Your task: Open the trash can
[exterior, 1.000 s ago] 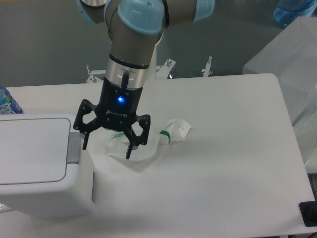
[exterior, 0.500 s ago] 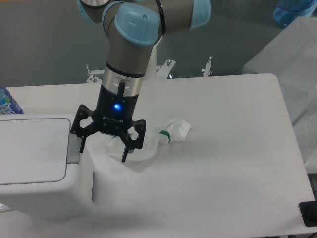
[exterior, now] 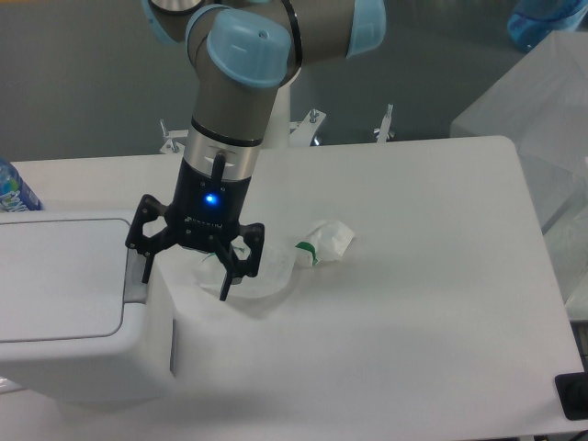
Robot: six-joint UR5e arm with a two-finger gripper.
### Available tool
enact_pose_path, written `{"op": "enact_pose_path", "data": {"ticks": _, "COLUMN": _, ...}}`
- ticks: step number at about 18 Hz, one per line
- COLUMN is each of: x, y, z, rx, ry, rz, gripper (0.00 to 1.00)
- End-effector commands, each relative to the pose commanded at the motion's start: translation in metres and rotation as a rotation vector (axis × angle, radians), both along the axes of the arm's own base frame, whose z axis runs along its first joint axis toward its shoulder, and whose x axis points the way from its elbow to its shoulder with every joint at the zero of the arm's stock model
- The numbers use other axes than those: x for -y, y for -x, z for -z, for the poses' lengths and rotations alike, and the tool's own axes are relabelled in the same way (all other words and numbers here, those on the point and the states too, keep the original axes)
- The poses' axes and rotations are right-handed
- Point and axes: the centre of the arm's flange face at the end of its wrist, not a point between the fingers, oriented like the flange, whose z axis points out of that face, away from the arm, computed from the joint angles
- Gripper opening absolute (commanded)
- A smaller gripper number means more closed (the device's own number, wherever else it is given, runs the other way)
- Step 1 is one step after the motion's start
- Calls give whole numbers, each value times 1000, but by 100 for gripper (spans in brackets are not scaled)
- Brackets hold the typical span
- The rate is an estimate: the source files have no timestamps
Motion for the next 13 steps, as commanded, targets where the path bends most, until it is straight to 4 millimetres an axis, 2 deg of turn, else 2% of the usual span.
{"op": "enact_pose_path", "data": {"ticks": 13, "x": -4, "y": -4, "z": 6, "rx": 4, "ry": 8, "rz": 10, "gripper": 100}}
